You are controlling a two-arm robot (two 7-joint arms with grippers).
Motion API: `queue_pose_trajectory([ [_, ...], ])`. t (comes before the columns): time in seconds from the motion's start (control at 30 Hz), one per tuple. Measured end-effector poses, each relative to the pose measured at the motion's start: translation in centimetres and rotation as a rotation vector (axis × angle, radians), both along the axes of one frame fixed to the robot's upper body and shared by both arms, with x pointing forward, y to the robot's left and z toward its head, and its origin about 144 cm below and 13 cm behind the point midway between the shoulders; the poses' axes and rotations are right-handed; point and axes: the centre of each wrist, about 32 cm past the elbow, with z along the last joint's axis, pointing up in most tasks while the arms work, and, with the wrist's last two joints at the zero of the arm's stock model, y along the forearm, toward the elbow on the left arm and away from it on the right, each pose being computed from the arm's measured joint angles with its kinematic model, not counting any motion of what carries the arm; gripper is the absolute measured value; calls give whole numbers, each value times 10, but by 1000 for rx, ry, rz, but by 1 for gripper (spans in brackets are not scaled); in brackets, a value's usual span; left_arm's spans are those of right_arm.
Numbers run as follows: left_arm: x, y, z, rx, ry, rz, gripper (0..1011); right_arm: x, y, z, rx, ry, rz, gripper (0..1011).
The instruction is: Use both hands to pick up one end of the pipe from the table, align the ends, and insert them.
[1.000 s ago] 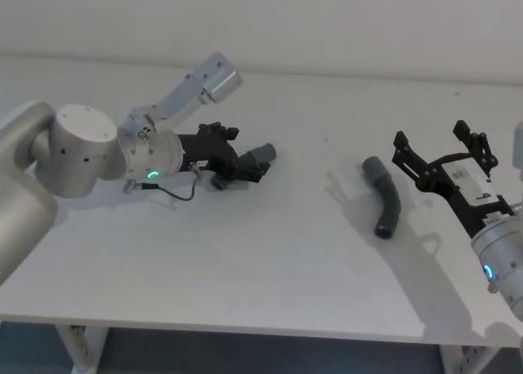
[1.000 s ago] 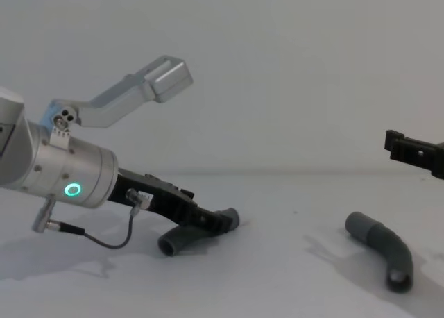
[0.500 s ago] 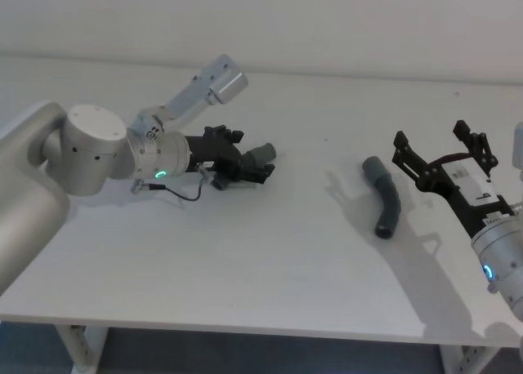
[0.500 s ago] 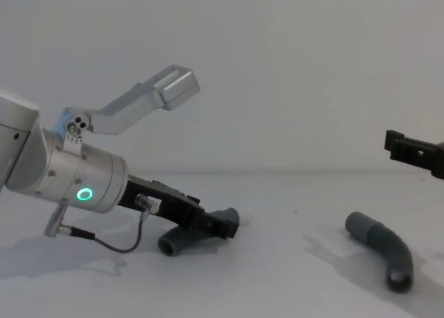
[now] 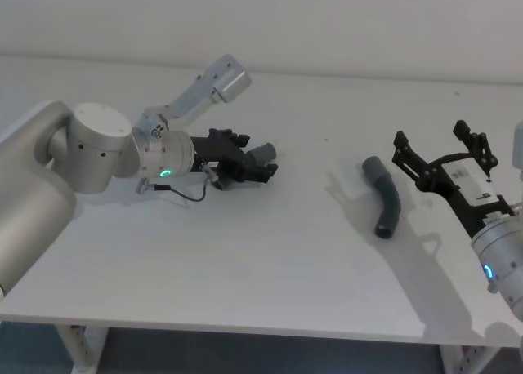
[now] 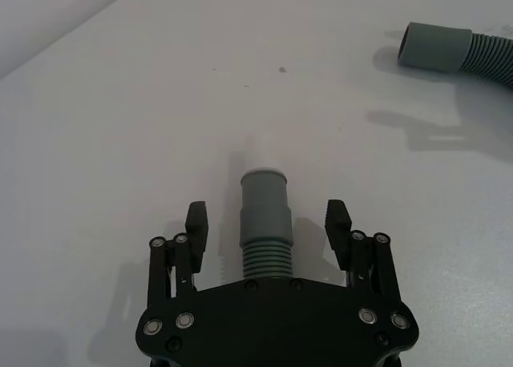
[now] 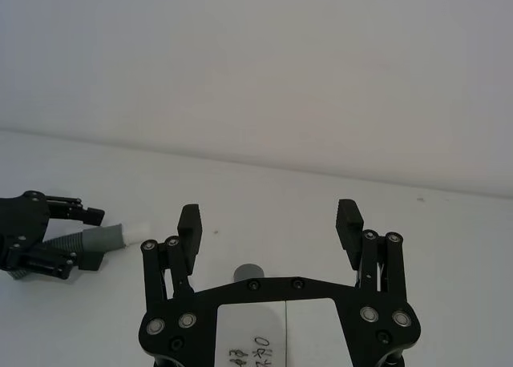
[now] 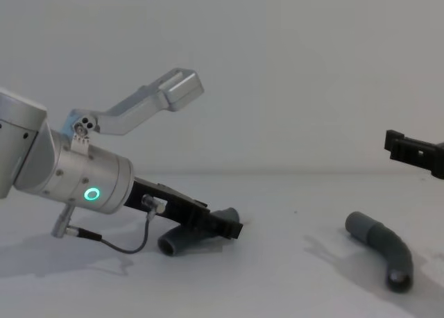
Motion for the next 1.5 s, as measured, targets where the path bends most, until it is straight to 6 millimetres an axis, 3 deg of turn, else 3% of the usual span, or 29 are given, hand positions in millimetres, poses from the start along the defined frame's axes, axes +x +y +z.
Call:
queue_pose_trajectory([
  [0.43, 1, -1, 0, -5, 14, 0, 579, 0, 0, 0, 0, 0, 0, 1001],
  [0.47, 1, -1, 0, -6, 15, 0, 494, 0, 0, 0, 0, 0, 0, 1001],
  [0.63, 2, -2, 0, -7, 17, 0, 360, 0, 0, 0, 0, 0, 0, 1001],
  [1.13, 2, -2, 0, -8, 20, 0, 348, 0, -1, 0, -20, 13, 12, 1001],
  [1.5, 2, -2, 0, -8, 22, 0, 348, 2, -2, 1, -134, 97, 52, 1001],
])
